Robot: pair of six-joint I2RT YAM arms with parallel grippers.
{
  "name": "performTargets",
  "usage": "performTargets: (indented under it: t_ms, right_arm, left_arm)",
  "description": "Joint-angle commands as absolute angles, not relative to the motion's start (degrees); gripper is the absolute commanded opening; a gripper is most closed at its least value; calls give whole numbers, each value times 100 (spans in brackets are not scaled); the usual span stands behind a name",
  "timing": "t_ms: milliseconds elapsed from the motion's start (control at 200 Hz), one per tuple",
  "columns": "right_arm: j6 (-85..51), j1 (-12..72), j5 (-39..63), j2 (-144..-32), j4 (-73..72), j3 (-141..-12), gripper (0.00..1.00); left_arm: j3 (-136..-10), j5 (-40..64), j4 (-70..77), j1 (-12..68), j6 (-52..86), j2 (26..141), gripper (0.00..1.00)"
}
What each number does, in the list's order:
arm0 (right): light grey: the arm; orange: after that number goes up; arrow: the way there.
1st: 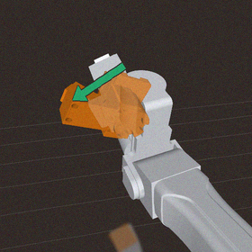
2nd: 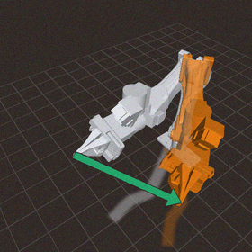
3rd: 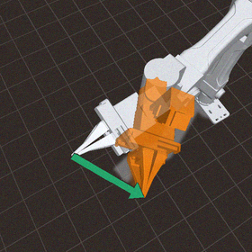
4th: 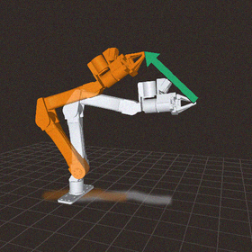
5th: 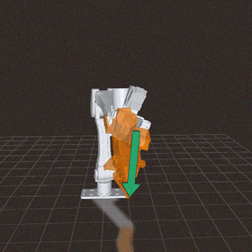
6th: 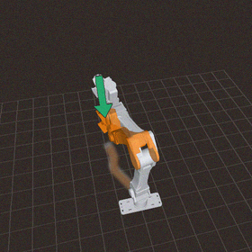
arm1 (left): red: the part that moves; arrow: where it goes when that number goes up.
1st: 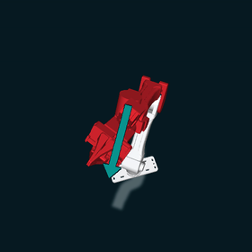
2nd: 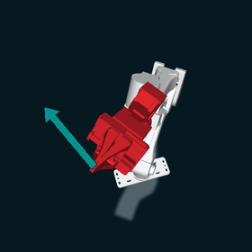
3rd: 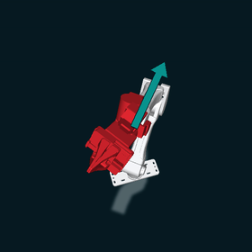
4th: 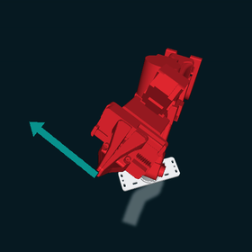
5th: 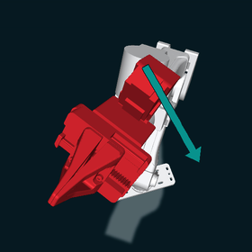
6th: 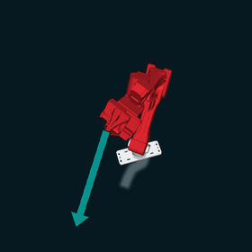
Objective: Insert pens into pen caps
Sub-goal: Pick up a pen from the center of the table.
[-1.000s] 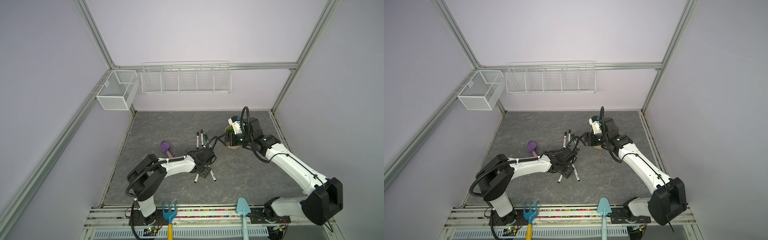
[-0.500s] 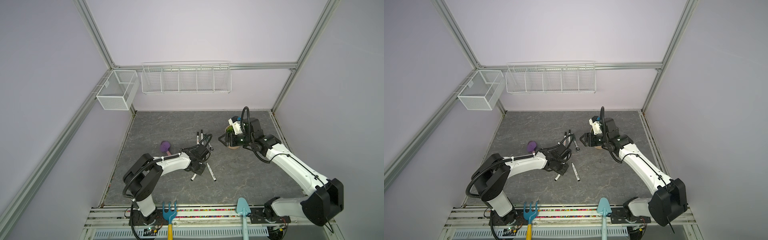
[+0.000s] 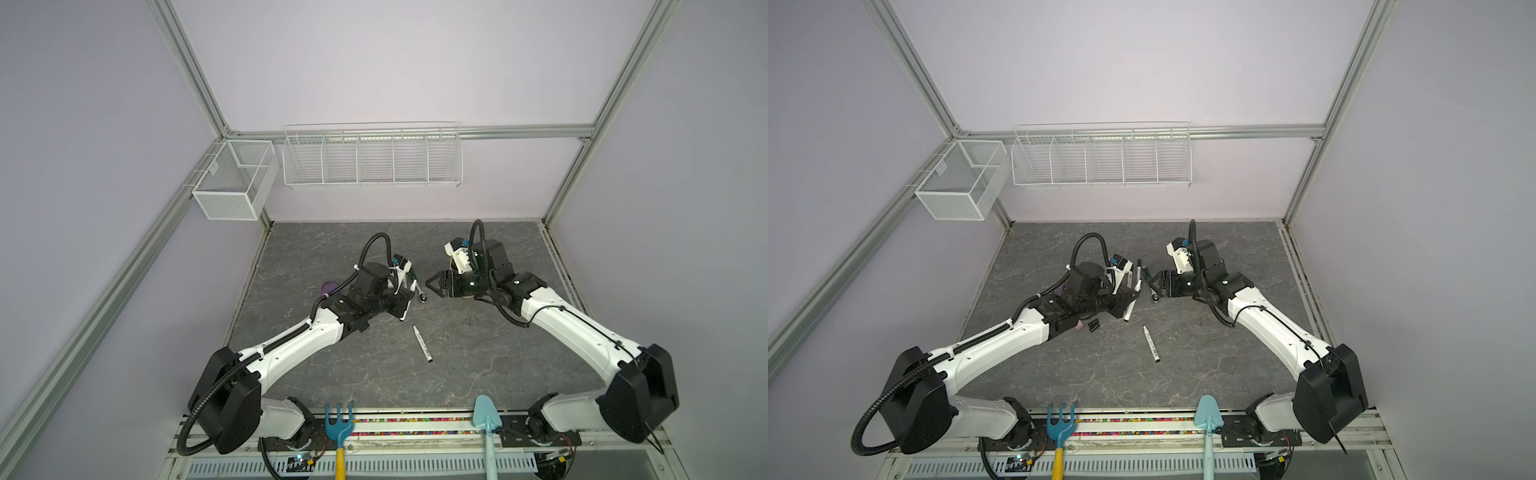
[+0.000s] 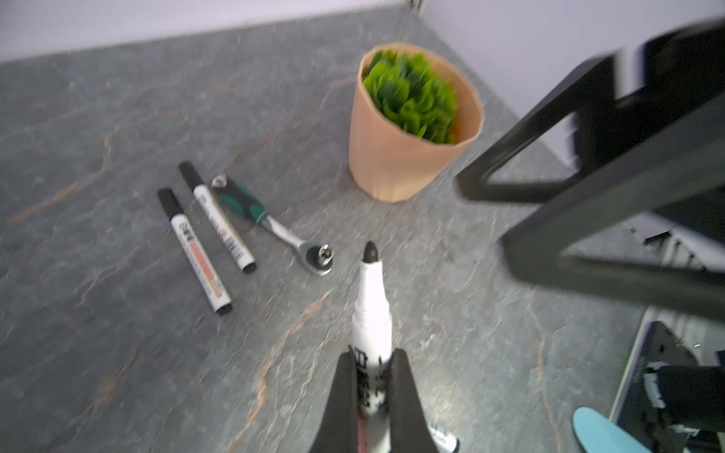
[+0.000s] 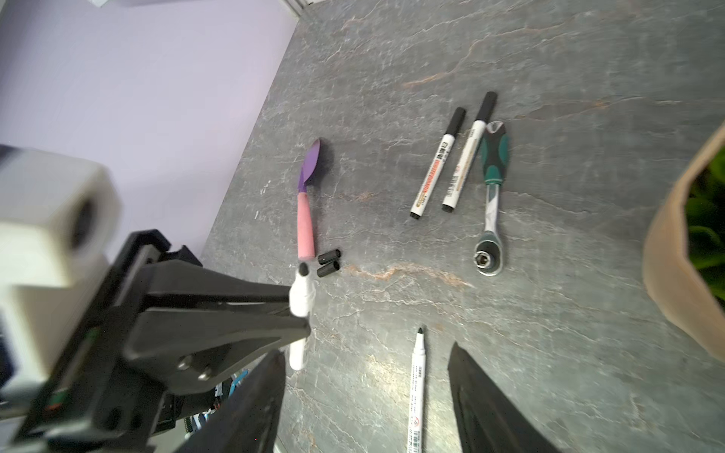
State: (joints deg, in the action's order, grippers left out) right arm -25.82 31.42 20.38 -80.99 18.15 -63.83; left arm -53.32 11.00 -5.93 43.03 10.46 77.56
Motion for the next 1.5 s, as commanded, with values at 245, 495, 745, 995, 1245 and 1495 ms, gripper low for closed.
performTargets:
  t_ms: [245, 495, 745, 995, 1245, 1495]
  right_arm:
    - [-3190, 3401, 2396, -8716, 745, -6725, 53]
    - [-3271, 3516, 2544, -8921, 625, -6787, 37]
    - [-3434, 3566, 2654, -8936, 486, -6682, 24]
    - [-3457, 3547, 2682, -8843, 492, -6696, 11]
    - [-3546, 3463, 2776, -8759, 387, -6688, 8]
    - [-3664, 3392, 2836, -8712, 275, -6612, 7]
  left_arm:
    - [-4953, 1421, 331, 4307, 1317, 7622, 0]
    - [-4859, 1305, 498, 4307, 1399, 7585, 0]
    - [-4856, 1135, 738, 4307, 1493, 7627, 0]
    - [-4948, 1134, 545, 4307, 1398, 7688, 4]
    - [-4988, 1268, 160, 4307, 1252, 7765, 40]
    - [-5050, 1501, 235, 4307, 1256, 7956, 33]
